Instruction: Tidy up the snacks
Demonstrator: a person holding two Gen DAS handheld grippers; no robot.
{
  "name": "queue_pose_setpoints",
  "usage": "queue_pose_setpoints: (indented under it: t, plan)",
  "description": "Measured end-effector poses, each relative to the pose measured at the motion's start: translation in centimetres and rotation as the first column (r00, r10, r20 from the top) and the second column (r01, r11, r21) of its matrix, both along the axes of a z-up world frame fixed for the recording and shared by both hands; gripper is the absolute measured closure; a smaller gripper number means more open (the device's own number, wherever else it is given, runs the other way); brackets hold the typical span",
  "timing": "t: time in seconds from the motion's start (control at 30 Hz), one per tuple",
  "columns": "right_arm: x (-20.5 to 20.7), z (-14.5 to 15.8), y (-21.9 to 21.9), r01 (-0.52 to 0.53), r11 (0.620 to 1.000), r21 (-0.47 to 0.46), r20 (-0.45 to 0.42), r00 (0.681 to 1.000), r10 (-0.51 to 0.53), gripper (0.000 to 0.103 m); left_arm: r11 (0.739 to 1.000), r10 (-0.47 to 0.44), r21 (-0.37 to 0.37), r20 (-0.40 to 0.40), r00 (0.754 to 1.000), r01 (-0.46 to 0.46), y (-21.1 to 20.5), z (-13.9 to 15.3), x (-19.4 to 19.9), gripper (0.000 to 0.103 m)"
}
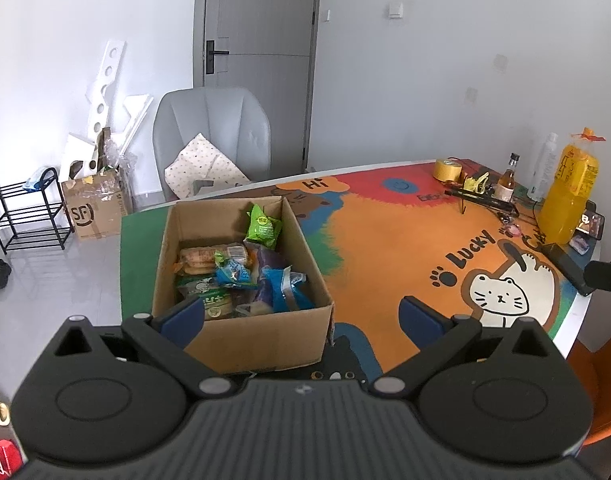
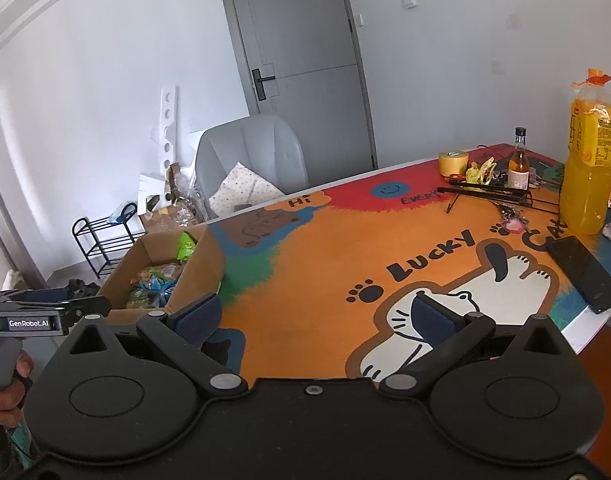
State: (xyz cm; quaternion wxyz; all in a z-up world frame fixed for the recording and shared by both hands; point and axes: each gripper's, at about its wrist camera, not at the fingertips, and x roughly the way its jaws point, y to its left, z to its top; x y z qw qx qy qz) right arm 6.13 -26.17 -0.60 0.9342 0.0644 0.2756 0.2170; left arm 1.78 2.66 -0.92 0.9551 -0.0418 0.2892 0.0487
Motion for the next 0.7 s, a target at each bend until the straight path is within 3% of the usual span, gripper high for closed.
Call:
queue_pose_setpoints:
  t: [0.7]
  plan:
    - [-0.13, 0.15, 0.13, 0.007, 1.000, -0.021, 0.010, 1.000, -0.007, 0.000, 1.000, 0.001, -0.006, 0.001, 1.000, -0.001, -0.04, 0.07, -0.10, 0.000]
